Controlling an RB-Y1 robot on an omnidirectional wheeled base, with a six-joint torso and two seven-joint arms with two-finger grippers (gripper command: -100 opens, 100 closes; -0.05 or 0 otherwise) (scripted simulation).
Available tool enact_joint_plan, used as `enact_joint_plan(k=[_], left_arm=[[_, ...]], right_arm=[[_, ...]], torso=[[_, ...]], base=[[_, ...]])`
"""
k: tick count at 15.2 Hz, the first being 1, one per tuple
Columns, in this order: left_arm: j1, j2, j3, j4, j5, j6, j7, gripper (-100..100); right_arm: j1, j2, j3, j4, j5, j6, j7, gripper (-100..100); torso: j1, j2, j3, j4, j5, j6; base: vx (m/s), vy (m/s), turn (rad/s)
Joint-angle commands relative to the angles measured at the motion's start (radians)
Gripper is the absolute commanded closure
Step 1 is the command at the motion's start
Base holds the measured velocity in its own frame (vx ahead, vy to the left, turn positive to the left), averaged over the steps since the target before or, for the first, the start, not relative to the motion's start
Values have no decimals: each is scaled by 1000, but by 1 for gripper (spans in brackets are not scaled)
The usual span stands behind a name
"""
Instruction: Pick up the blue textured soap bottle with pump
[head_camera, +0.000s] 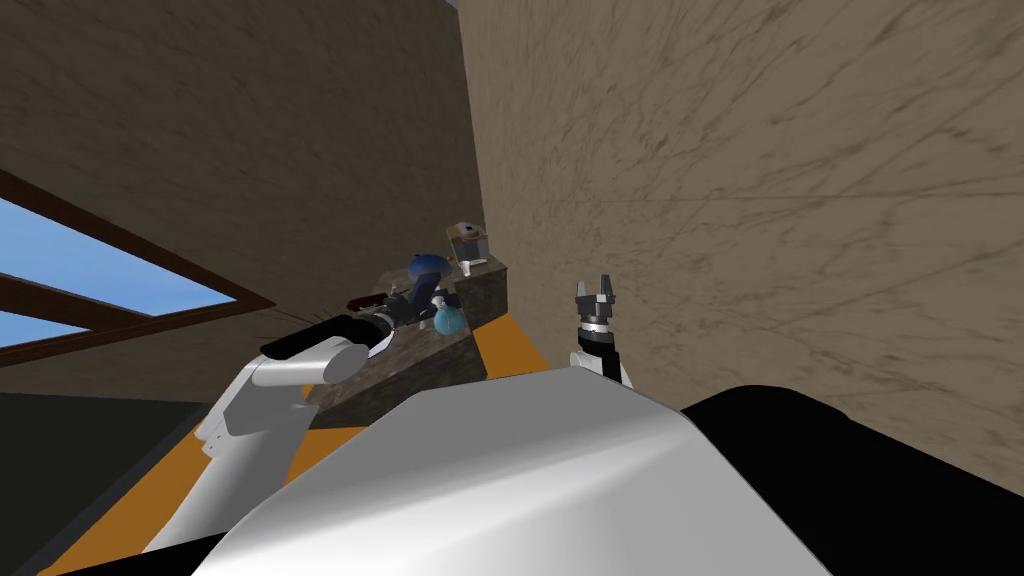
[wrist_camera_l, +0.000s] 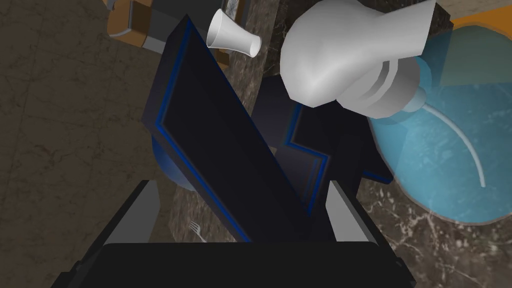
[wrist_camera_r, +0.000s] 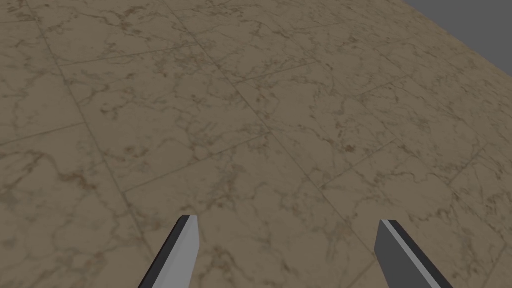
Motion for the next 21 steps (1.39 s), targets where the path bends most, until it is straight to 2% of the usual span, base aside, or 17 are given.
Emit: enact_joint_plan(k=[1, 2, 5, 6, 9, 10, 13, 14, 16, 17, 18, 20, 21], left_arm=[[-2, 3, 1, 1, 5, 43, 6, -100], [-19, 22, 15, 0, 38, 71, 44, -100], [-19, 22, 15, 0, 38, 122, 44, -100], [-35, 39, 28, 0, 71, 153, 82, -100], [-35, 39, 28, 0, 71, 200, 82, -100], [-51, 55, 41, 0, 103, 227, 120, -100], [-51, 55, 41, 0, 103, 276, 120, -100], [-66, 70, 52, 1, 134, 305, 156, -100], [-66, 70, 52, 1, 134, 346, 156, -100], [-66, 70, 52, 1, 134, 350, 156, -100], [-81, 82, 63, 2, 163, 384, 193, -100], [-81, 82, 63, 2, 163, 420, 193, -100], [-81, 82, 63, 2, 163, 420, 193, -100]], right_arm=[[0, 0, 0, 0, 0, 0, 0, 0], [0, 0, 0, 0, 0, 0, 0, 0], [0, 0, 0, 0, 0, 0, 0, 0], [0, 0, 0, 0, 0, 0, 0, 0], [0, 0, 0, 0, 0, 0, 0, 0], [0, 0, 0, 0, 0, 0, 0, 0], [0, 0, 0, 0, 0, 0, 0, 0], [0, 0, 0, 0, 0, 0, 0, 0], [0, 0, 0, 0, 0, 0, 0, 0], [0, 0, 0, 0, 0, 0, 0, 0], [0, 0, 0, 0, 0, 0, 0, 0], [0, 0, 0, 0, 0, 0, 0, 0], [0, 0, 0, 0, 0, 0, 0, 0]], torso=[[0, 0, 0, 0, 0, 0], [0, 0, 0, 0, 0, 0], [0, 0, 0, 0, 0, 0], [0, 0, 0, 0, 0, 0], [0, 0, 0, 0, 0, 0], [0, -1, 0, 0, 0, 0], [0, -1, 0, 0, 0, 0], [0, -1, -1, 0, 0, 0], [0, -1, 0, 0, 0, 0], [0, -1, 0, 0, 0, 0], [0, -1, -1, 0, 0, 0], [0, -1, -1, 0, 0, 0], [0, -1, -1, 0, 0, 0]], base=[[-17, 17, -13], [-25, 20, -133], [-23, 25, -85], [-22, 18, -128], [-22, 20, -78], [-17, 16, -154], [-18, 23, -75], [-17, 15, -118], [-21, 21, -137], [-10, 14, 11], [-12, 12, -140], [-14, 21, -113], [-9, 14, 4]])
